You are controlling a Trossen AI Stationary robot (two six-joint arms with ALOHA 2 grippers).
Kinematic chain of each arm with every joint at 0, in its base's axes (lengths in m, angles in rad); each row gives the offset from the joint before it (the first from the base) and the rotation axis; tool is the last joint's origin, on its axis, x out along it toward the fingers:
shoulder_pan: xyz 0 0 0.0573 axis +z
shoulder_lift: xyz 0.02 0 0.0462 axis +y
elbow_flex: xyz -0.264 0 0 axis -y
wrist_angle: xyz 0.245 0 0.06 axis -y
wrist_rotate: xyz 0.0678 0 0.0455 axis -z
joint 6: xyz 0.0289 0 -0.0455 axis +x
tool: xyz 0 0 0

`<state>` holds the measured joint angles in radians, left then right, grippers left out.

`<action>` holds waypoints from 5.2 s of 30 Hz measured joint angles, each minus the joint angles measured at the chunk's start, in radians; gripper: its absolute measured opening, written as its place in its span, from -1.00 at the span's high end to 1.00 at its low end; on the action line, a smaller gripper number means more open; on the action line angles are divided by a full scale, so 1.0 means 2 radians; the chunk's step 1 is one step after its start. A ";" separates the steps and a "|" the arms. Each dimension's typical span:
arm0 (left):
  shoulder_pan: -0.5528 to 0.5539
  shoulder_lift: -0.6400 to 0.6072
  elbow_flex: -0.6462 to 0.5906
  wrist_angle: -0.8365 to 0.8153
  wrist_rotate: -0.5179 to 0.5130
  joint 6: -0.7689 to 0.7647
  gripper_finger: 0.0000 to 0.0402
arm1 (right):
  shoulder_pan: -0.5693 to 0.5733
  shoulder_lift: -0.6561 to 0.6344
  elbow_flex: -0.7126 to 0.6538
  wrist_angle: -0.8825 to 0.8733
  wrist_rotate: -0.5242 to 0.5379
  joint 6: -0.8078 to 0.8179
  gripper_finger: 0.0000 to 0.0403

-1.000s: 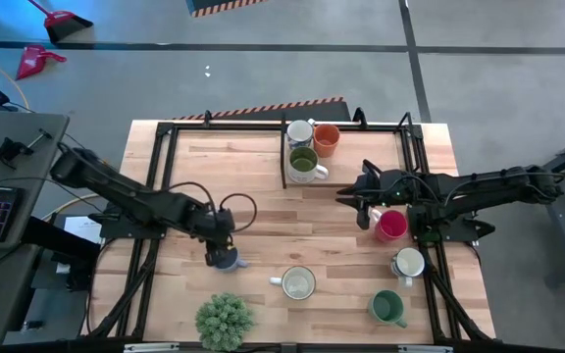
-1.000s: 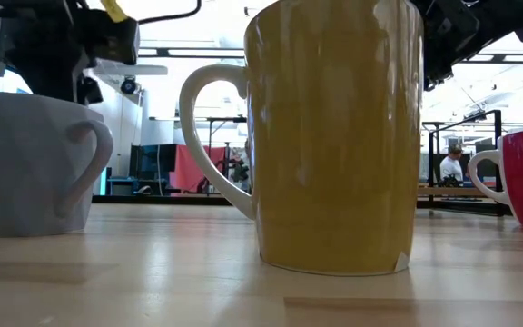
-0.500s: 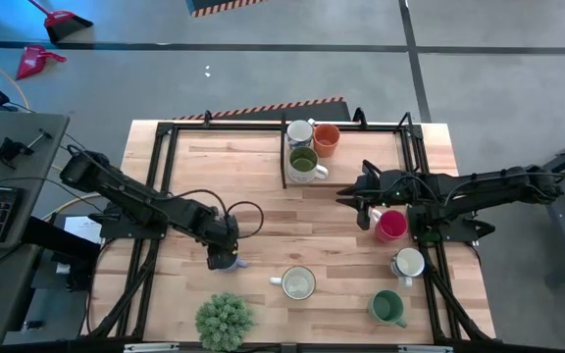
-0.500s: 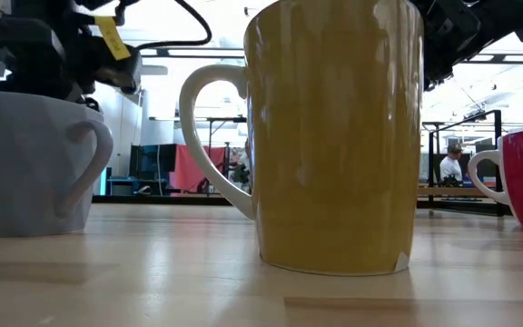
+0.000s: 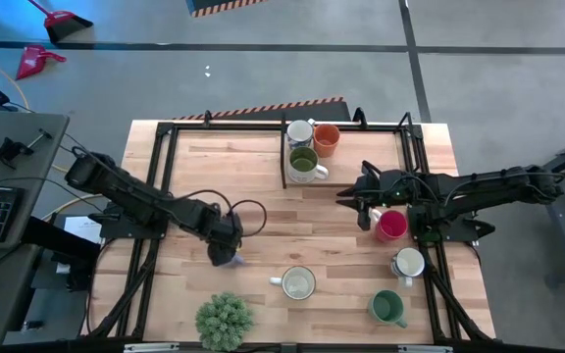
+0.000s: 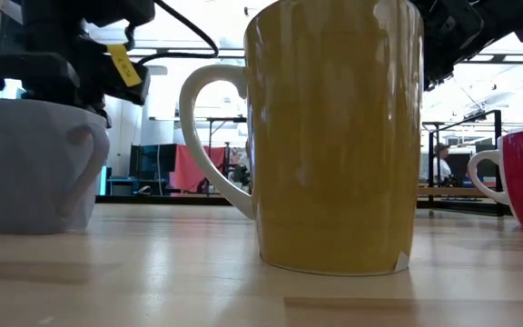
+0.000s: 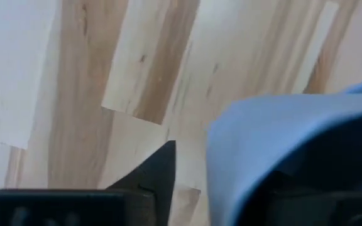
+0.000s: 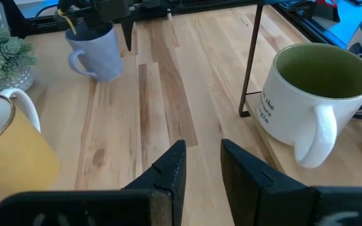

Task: Place coffee mugs
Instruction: Put the blue mug on the shelf

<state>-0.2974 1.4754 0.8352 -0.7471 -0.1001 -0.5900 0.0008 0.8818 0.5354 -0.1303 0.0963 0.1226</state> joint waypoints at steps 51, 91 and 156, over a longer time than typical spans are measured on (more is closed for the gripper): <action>0.219 0.226 0.492 -0.055 0.018 0.418 0.96 | 0.000 -0.161 0.000 -0.048 0.097 -0.054 0.61; 0.165 0.356 0.496 -0.033 0.062 0.401 0.96 | 0.000 -0.160 0.000 -0.037 0.111 -0.063 0.61; 0.172 0.170 0.535 -0.361 0.016 0.310 0.43 | 0.000 -0.156 0.000 -0.025 0.025 -0.065 0.61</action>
<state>0.0473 1.8156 1.9047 -1.4689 -0.0677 0.0298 0.0010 0.5706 0.5354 -0.1796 0.1470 -0.0069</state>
